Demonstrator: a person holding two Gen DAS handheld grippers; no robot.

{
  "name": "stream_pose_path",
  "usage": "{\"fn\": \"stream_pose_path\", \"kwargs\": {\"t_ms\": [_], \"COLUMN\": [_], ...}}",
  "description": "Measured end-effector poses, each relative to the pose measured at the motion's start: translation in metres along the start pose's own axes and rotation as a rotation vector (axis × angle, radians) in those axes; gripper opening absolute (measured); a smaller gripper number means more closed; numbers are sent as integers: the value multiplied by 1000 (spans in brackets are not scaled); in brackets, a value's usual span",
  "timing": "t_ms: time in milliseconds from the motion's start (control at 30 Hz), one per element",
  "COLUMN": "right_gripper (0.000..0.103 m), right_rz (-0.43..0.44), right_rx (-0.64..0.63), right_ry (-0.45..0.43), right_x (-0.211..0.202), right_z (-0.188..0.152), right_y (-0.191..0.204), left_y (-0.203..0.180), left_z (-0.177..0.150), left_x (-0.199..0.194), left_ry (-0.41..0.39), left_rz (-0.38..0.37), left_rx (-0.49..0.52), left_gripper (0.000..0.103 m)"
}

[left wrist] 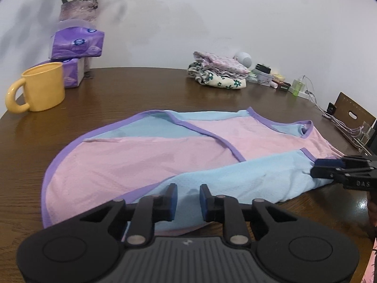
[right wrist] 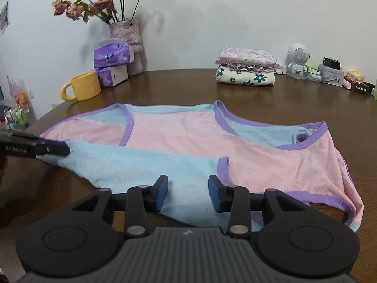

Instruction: Fold clothes

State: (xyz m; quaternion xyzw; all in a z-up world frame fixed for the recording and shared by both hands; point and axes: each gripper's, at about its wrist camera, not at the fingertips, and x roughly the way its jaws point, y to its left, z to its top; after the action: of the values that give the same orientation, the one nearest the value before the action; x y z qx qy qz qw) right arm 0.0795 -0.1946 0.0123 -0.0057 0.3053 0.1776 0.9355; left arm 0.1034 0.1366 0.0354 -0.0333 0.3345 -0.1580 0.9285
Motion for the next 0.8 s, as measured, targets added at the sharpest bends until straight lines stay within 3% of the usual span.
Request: {"fn": "stream_pose_path", "kwargs": {"t_ms": [233,400,567,633,800], "right_gripper": [38,39,40,40,40], "right_rz": [-31,-26,-12,-5,-11], "right_rx": [-11,9,9,14,21], "right_ry": [21,-5,-23,-20,-8], "right_x": [-6,-17,-17,-14,-11], "right_z": [-9,-6,-4,-5,-9], "right_y": [-4,-5,0,1,-1], "left_y": [12,9,9,16,36], "left_z": [-2,-3,-9,-12,-16], "left_x": [-4,-24,-39,-39,-37], "left_ry": [-10,-29,-25,-18,-17], "left_rz": [-14,-20,19,65,87], "left_rx": [0,6,6,-30,-97], "left_gripper": [10,19,19,18,16]}}
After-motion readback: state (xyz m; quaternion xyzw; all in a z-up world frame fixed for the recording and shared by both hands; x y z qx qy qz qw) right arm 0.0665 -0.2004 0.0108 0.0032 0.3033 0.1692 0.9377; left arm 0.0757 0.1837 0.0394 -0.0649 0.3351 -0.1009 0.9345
